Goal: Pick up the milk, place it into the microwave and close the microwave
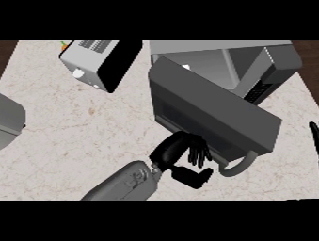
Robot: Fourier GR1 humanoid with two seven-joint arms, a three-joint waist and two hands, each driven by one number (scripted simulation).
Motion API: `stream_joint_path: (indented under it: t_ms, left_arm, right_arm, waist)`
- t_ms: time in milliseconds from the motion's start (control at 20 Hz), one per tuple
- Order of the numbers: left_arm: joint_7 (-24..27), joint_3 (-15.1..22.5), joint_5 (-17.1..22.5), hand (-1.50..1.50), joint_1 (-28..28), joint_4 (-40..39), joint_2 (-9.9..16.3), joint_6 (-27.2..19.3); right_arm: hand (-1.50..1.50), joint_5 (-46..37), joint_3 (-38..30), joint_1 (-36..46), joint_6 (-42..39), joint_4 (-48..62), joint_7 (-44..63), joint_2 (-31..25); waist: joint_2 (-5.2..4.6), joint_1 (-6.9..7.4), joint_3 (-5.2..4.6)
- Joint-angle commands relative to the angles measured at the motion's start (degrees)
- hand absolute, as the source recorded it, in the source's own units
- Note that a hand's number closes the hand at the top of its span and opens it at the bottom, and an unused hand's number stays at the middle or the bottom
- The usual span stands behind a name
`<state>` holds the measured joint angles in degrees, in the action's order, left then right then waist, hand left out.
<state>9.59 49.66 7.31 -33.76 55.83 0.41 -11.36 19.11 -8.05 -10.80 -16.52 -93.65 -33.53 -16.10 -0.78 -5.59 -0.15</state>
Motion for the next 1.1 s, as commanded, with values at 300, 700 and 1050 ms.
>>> stream_joint_path:
  t_ms: [300, 700, 1050]
  left_arm:
    - [3.98, 1.92, 14.56, 1.5, -9.55, -0.15, -0.4, -7.06]
    - [7.48, -1.39, 21.82, 1.5, -16.55, -3.06, -0.41, -9.04]
    - [7.47, -2.85, 25.51, 1.5, -22.6, -7.33, -0.41, -10.96]
  right_arm:
    - [-1.5, 3.21, 2.21, 5.14, -5.53, -4.11, 3.54, -3.29]
    - [-1.5, 5.78, 3.01, 6.75, -7.59, -8.21, 6.68, -5.34]
    - [-1.5, 8.24, 2.53, 8.31, -9.01, -9.72, 8.55, -7.19]
  waist:
    - [-1.49, -5.72, -0.18]
    - [-2.36, -10.68, -0.19]
    - [-3.37, -14.43, 0.01]
